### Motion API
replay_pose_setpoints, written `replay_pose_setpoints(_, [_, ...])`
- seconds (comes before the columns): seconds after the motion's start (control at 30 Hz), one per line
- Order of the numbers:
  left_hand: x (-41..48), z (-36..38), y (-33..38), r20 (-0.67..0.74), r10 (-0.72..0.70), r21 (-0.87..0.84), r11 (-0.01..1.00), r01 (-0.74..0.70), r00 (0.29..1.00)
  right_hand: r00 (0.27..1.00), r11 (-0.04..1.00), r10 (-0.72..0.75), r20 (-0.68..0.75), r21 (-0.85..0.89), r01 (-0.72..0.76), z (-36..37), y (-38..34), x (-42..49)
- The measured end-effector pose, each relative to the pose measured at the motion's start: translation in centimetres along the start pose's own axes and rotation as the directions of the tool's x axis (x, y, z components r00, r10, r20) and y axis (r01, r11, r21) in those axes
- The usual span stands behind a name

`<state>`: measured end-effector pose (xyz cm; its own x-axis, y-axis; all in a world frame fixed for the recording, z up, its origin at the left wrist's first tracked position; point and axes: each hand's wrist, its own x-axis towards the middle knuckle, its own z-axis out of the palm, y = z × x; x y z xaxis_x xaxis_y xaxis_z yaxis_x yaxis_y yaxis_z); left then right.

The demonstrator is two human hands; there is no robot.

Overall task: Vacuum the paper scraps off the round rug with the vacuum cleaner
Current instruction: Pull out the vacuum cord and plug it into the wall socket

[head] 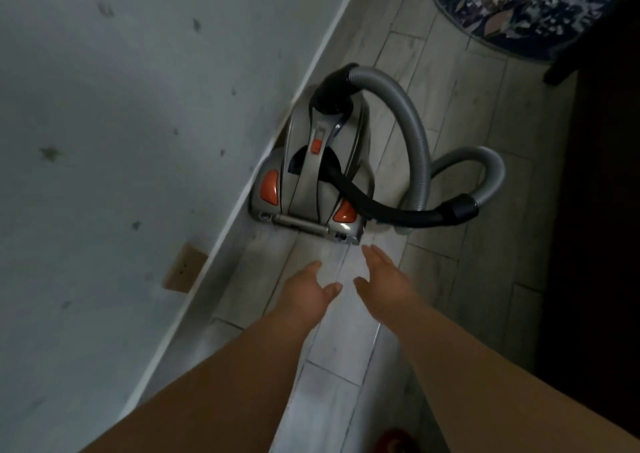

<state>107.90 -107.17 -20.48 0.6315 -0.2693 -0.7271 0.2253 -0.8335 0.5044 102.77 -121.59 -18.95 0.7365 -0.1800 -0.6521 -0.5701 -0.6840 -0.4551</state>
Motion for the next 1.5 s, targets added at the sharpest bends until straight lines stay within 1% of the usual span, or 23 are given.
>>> replay_pose_setpoints(0.1, [1.5, 2.2, -2.8, 0.021, 0.001, 0.011, 1.000, -0.001, 1.000, 0.998, 0.991, 0.066, 0.002, 0.118, -0.065, 3.6, 1.7, 0.8])
replay_pose_setpoints(0.13, [2.6, 2.5, -3.8, 0.027, 0.009, 0.013, 1.000, -0.009, 1.000, 0.994, 0.976, 0.111, -0.006, 0.188, -0.107, 4.7, 2.2, 1.6])
replay_pose_setpoints(0.2, [4.7, 3.2, -5.8, 0.026, 0.012, -0.005, 1.000, -0.012, 1.000, 0.977, 0.908, 0.212, -0.011, 0.371, -0.193, 7.0, 2.7, 3.7])
replay_pose_setpoints(0.27, [6.8, 3.6, -7.6, 0.023, 0.025, -0.020, 0.999, -0.025, 0.999, 0.960, 0.815, 0.278, -0.012, 0.532, -0.229, 9.4, 2.9, 6.0])
replay_pose_setpoints(0.33, [8.9, 3.8, -9.0, -0.008, 0.041, -0.058, 0.997, -0.041, 0.999, 0.956, 0.762, 0.292, -0.017, 0.608, -0.221, 11.5, 2.9, 8.3])
replay_pose_setpoints(0.4, [11.2, 4.4, -9.9, -0.049, 0.083, -0.136, 0.987, -0.089, 0.995, 0.953, 0.732, 0.301, -0.046, 0.651, -0.200, 13.3, 3.2, 10.6])
replay_pose_setpoints(0.5, [13.7, 4.7, -9.4, -0.088, 0.118, -0.242, 0.961, -0.136, 0.989, 0.949, 0.694, 0.306, -0.077, 0.701, -0.166, 14.0, 4.0, 13.1])
replay_pose_setpoints(0.57, [15.9, 5.9, -9.7, -0.093, 0.141, -0.259, 0.952, -0.161, 0.986, 0.943, 0.684, 0.316, -0.101, 0.713, -0.153, 15.0, 5.1, 15.5])
replay_pose_setpoints(0.73, [20.6, 7.1, -10.4, -0.128, 0.134, -0.305, 0.938, -0.168, 0.983, 0.941, 0.646, 0.313, -0.128, 0.755, -0.112, 16.9, 6.6, 20.3])
replay_pose_setpoints(0.83, [22.2, 7.4, -11.2, -0.137, 0.149, -0.284, 0.941, -0.183, 0.979, 0.929, 0.601, 0.338, -0.151, 0.794, -0.089, 17.5, 6.9, 22.9])
replay_pose_setpoints(1.0, [23.2, 7.0, -12.1, -0.150, 0.140, -0.367, 0.911, -0.187, 0.979, 0.911, 0.497, 0.388, -0.138, 0.864, -0.081, 18.4, 6.7, 26.6])
replay_pose_setpoints(1.07, [23.1, 6.6, -12.0, -0.148, 0.166, -0.394, 0.894, -0.212, 0.975, 0.905, 0.418, 0.407, -0.125, 0.906, -0.063, 18.4, 6.6, 27.4])
replay_pose_setpoints(1.1, [23.2, 6.4, -11.9, -0.152, 0.180, -0.411, 0.883, -0.227, 0.972, 0.905, 0.352, 0.410, -0.110, 0.935, -0.046, 18.3, 6.5, 27.9])
replay_pose_setpoints(1.13, [23.3, 6.3, -11.7, -0.150, 0.188, -0.432, 0.870, -0.235, 0.971, 0.907, 0.269, 0.413, -0.085, 0.963, -0.032, 18.2, 6.4, 28.2])
replay_pose_setpoints(1.23, [23.3, 6.4, -11.1, -0.126, 0.193, -0.517, 0.824, -0.231, 0.973, 0.923, -0.048, 0.383, 0.021, 0.999, -0.003, 18.5, 6.6, 29.0])
replay_pose_setpoints(1.3, [23.2, 6.7, -10.8, -0.121, 0.201, -0.549, 0.802, -0.234, 0.972, 0.941, -0.141, 0.337, 0.020, 0.989, 0.030, 18.8, 6.2, 29.0])
replay_pose_setpoints(1.37, [23.1, 7.0, -10.7, -0.115, 0.208, -0.567, 0.789, -0.237, 0.971, 0.946, -0.144, 0.325, 0.007, 0.989, 0.042, 19.1, 6.1, 29.2])
replay_pose_setpoints(1.4, [23.2, 7.1, -10.7, -0.113, 0.214, -0.571, 0.785, -0.240, 0.970, 0.943, -0.117, 0.333, 0.005, 0.993, 0.036, 19.1, 6.0, 29.1])
replay_pose_setpoints(1.43, [23.1, 7.2, -10.7, -0.113, 0.214, -0.566, 0.788, -0.240, 0.970, 0.939, -0.126, 0.343, 0.002, 0.991, 0.044, 19.1, 6.1, 29.3])
replay_pose_setpoints(1.47, [23.0, 7.3, -10.7, -0.117, 0.212, -0.557, 0.795, -0.241, 0.970, 0.936, -0.106, 0.353, 0.006, 0.994, 0.034, 18.9, 6.1, 29.2])
replay_pose_setpoints(1.5, [22.8, 7.3, -10.7, -0.119, 0.205, -0.546, 0.804, -0.236, 0.972, 0.934, -0.108, 0.357, 0.006, 0.994, 0.035, 18.8, 6.3, 29.5])
